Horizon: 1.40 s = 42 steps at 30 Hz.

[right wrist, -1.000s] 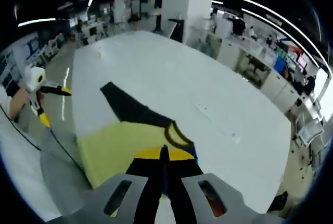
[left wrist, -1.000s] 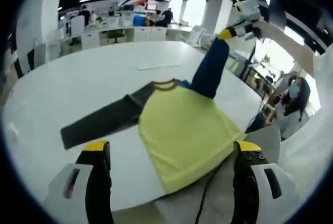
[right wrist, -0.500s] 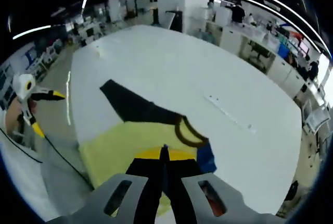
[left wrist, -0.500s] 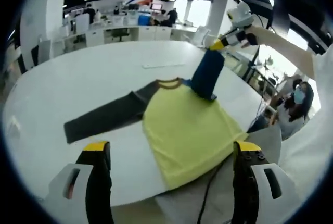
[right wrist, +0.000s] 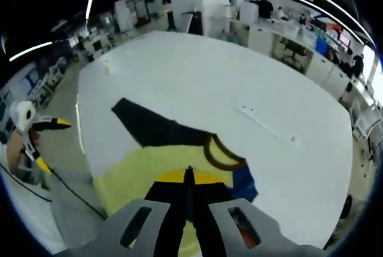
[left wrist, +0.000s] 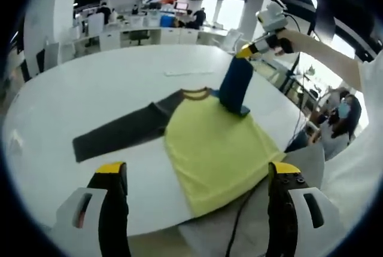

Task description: Fold the garment on the visible template until the final outline fits inside the template.

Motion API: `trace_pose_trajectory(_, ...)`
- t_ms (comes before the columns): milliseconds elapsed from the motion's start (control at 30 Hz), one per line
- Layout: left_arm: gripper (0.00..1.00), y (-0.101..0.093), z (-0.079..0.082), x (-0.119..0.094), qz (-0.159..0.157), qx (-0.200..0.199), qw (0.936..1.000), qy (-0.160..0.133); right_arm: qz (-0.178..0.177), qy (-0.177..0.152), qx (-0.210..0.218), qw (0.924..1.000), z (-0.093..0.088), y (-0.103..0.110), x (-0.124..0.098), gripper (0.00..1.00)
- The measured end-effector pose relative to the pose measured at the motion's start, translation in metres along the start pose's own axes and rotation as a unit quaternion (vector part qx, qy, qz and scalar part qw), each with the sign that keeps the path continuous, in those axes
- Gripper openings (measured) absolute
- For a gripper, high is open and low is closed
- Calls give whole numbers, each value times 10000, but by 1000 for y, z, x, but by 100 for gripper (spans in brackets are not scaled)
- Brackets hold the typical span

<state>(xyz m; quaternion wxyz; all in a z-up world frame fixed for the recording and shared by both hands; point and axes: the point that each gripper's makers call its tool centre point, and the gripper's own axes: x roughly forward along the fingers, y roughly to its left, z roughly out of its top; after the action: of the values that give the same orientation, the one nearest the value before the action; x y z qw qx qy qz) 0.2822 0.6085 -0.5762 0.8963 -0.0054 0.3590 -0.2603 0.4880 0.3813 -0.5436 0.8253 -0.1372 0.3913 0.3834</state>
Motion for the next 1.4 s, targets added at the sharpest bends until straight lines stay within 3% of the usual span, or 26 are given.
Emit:
trace_pose_trajectory(267, 94, 3, -3, 2, 23, -61, 10000, 20, 74, 85, 252, 9996, -1, 5, 14, 2)
trace_pose_trajectory(400, 94, 4, -1, 3, 31, -81, 10000, -9, 245, -19, 549, 9982, 3, 13, 22, 2)
trace_pose_trajectory(700, 94, 5, -7, 0, 82, -169, 9998, -22, 164, -192, 920, 9954, 12, 13, 39, 2)
trace_pose_trajectory(933, 93, 4, -12, -3, 118, -234, 9997, -21, 180, -38, 1107, 9937, 8, 19, 54, 2)
trace_pose_trajectory(1167, 93, 5, -12, -5, 162, -249, 9995, -70, 423, -239, 2054, 9775, 13, 36, 69, 2)
trace_pose_trajectory(1300, 93, 5, -14, -6, 161, -278, 9995, -77, 273, -219, 1841, 9823, 13, 36, 71, 2)
trace_pose_trajectory(1400, 93, 6, -16, -6, 172, -312, 9993, -73, 168, -351, 1859, 9818, 18, 32, 67, 2)
